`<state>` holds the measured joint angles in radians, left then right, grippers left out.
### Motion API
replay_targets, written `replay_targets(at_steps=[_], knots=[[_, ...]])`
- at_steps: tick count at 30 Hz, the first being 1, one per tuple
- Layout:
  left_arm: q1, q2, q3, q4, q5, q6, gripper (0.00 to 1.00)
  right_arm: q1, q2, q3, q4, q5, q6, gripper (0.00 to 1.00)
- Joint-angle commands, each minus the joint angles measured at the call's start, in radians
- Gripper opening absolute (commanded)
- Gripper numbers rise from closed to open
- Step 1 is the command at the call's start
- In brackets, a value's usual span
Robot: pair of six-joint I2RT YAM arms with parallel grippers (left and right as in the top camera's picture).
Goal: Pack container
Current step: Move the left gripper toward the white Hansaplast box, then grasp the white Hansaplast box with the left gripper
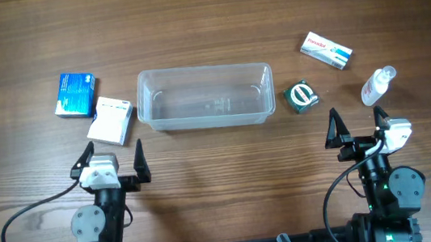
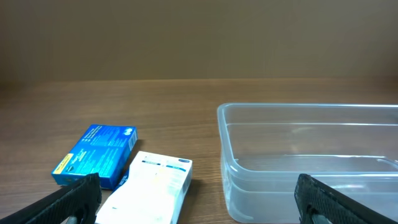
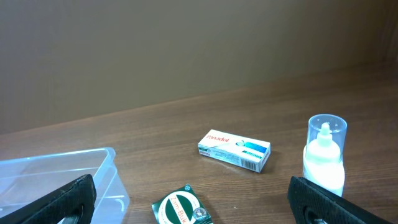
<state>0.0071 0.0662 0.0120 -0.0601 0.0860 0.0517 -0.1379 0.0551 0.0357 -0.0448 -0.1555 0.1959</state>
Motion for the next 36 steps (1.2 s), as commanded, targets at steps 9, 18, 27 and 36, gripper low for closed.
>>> replay_targets(at_steps=[9, 18, 27, 36], knots=[[0.035, 0.304, 0.473, -0.350, 0.035, 0.105, 1.00, 0.006, -0.002, -0.005, 0.003, 0.006, -0.010, 1.00], [0.159, 1.087, 1.091, -0.758, 0.169, 0.233, 1.00, 0.006, -0.002, -0.005, 0.003, 0.006, -0.011, 1.00], [0.220, 1.365, 1.183, -0.772, 0.169, 0.264, 1.00, 0.006, -0.002, -0.005, 0.003, 0.006, -0.010, 1.00], [0.217, 1.520, 1.183, -0.763, 0.204, 0.417, 1.00, 0.006, -0.002, -0.005, 0.003, 0.006, -0.010, 1.00]])
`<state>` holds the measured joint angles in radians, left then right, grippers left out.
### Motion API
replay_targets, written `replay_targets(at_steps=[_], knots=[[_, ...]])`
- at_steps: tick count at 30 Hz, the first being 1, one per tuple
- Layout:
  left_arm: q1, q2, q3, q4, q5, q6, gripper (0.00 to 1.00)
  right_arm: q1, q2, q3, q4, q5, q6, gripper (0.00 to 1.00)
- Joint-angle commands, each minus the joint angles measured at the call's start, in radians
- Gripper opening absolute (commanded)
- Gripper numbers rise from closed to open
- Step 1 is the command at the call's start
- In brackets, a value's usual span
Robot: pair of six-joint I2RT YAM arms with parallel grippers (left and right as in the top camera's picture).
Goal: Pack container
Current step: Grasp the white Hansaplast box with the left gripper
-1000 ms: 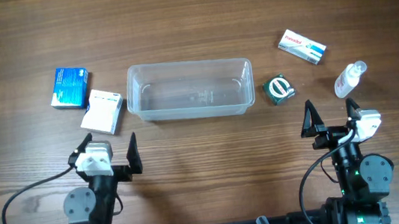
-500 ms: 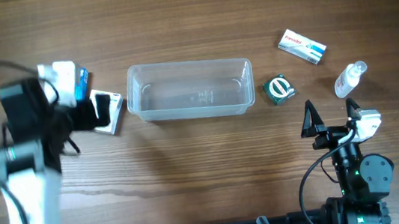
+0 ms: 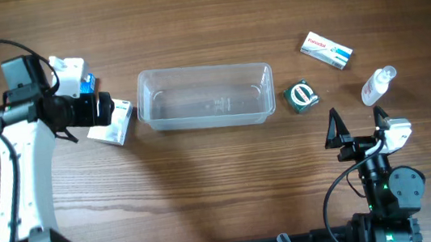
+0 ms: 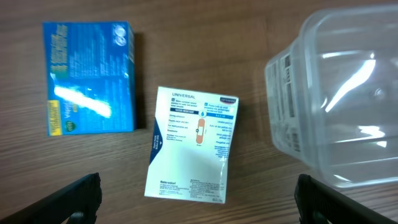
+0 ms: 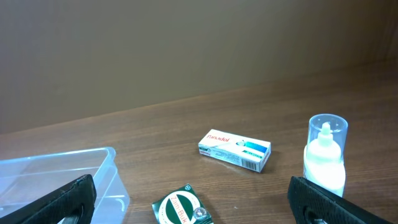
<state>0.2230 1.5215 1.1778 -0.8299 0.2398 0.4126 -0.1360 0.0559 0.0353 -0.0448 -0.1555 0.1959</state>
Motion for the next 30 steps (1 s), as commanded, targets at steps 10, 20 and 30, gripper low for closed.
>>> replay_targets(at_steps=[10, 20, 30], knots=[[0.002, 0.240, 0.018, 0.065, 0.066, 0.158, 1.00, 0.004, -0.002, -0.005, 0.003, 0.006, -0.010, 1.00], [-0.029, 0.269, 0.017, 0.097, 0.062, 0.186, 1.00, 0.004, -0.002, -0.005, 0.003, 0.006, -0.010, 1.00], [-0.050, 0.319, 0.017, 0.158, -0.073, 0.185, 1.00, 0.004, 0.000, -0.005, 0.003, 0.006, -0.010, 1.00]])
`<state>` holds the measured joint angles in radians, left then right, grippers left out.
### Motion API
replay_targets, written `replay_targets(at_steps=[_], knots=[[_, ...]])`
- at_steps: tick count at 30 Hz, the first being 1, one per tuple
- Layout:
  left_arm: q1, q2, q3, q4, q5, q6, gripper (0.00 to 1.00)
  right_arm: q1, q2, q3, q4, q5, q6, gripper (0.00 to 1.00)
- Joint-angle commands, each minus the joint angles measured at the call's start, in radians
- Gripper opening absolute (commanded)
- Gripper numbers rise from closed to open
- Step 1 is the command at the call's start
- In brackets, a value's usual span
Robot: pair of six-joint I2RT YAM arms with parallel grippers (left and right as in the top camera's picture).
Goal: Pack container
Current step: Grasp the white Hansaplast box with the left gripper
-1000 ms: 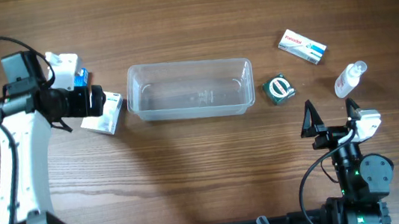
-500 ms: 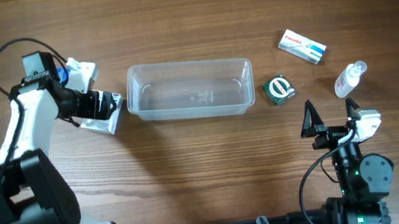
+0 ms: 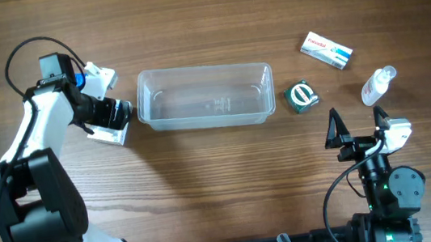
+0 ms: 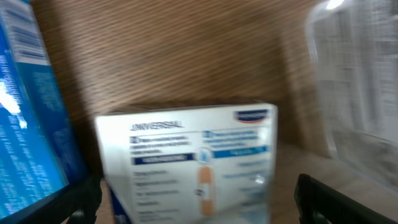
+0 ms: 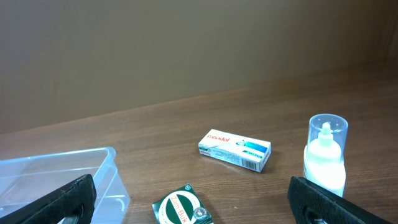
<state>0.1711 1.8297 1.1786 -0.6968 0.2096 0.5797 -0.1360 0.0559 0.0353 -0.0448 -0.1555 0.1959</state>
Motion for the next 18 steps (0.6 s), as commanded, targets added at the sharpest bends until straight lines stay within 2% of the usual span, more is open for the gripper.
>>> replay_targets(at_steps=[1, 16, 18], knots=[[0.002, 0.011, 0.016, 0.031, -0.043, 0.018, 1.00, 0.004, 0.000, -0.005, 0.003, 0.006, -0.010, 1.00], [-0.012, 0.084, 0.016, 0.016, -0.043, 0.015, 0.99, 0.004, 0.001, -0.005, 0.003, 0.006, -0.010, 1.00], [-0.012, 0.084, 0.016, 0.008, -0.043, 0.015, 0.96, 0.004, 0.001, -0.005, 0.003, 0.006, -0.010, 1.00]])
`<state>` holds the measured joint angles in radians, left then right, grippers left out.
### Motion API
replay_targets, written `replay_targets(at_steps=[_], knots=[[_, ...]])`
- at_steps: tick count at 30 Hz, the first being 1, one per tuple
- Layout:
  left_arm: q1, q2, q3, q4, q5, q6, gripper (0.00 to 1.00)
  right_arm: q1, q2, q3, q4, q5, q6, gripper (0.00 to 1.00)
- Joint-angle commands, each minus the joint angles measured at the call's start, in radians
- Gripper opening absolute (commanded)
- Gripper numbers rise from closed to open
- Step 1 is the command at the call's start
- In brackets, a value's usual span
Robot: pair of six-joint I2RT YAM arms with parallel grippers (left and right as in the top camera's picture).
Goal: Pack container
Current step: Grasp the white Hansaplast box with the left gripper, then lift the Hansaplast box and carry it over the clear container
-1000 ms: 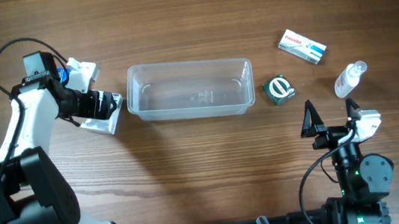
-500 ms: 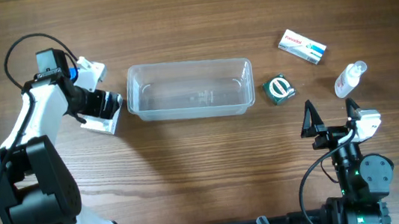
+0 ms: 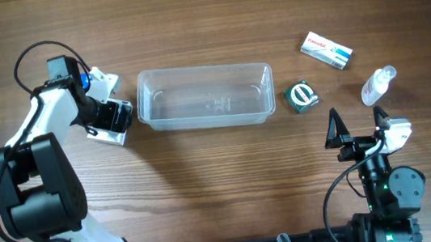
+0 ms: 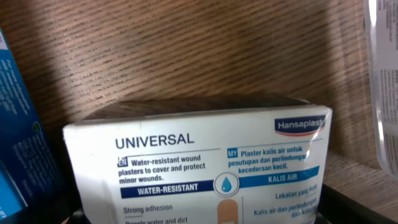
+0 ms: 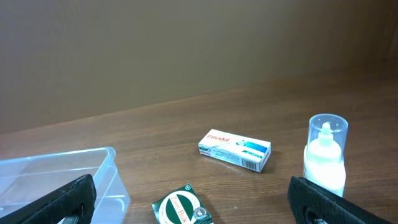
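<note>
A clear plastic container (image 3: 208,123) stands mid-table, with nothing in it. Just left of it lies a white plaster box (image 3: 109,134), and it fills the left wrist view (image 4: 199,168). My left gripper (image 3: 114,116) is down over this box, open, a finger at each end of it; only dark finger edges show at the bottom corners of the left wrist view. Beside the box lies a blue box (image 4: 15,124), mostly under the arm from overhead. My right gripper (image 3: 355,128) stands open near the front edge, holding nothing.
Right of the container lie a green round-label tin (image 3: 301,96), a white medicine box (image 3: 326,50) and a small clear-capped bottle (image 3: 377,85). The right wrist view shows the same tin (image 5: 183,208), box (image 5: 234,150) and bottle (image 5: 324,155).
My left gripper has come closer to the plaster box, which now fills its view sharply. The right arm and every object stayed where they were.
Both arms first rested at the front edge, grippers open. The left arm then hung high over the blue and white boxes left of the container. After that it was low over the white plaster box, and now it straddles that box.
</note>
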<state>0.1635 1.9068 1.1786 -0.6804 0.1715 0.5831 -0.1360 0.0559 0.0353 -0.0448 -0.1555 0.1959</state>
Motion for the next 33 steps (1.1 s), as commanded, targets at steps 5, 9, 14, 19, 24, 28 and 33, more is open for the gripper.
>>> replay_targets(at_steps=[5, 9, 14, 19, 24, 28, 33], knots=[[-0.005, 0.006, 0.016, -0.012, -0.006, 0.012, 0.85, 0.004, 0.001, -0.005, 0.003, 0.006, -0.010, 1.00], [-0.005, 0.006, 0.016, -0.012, -0.006, 0.012, 0.82, 0.004, 0.001, -0.005, 0.003, 0.006, -0.010, 1.00], [-0.005, 0.006, 0.016, -0.015, -0.006, 0.011, 0.79, 0.004, 0.001, -0.005, 0.003, 0.006, -0.010, 1.00], [-0.005, -0.007, 0.022, -0.016, -0.006, 0.011, 0.80, 0.004, 0.001, -0.005, 0.002, 0.006, -0.010, 1.00], [-0.005, -0.069, 0.053, -0.016, -0.016, -0.042, 0.76, 0.004, 0.001, -0.005, 0.003, 0.006, -0.010, 1.00], [-0.005, -0.105, 0.068, -0.035, -0.062, -0.068, 0.71, 0.004, 0.001, -0.005, 0.003, 0.006, -0.010, 1.00], [-0.013, -0.150, 0.068, -0.053, -0.065, -0.083, 0.73, 0.004, 0.001, -0.005, 0.003, 0.006, -0.010, 1.00]])
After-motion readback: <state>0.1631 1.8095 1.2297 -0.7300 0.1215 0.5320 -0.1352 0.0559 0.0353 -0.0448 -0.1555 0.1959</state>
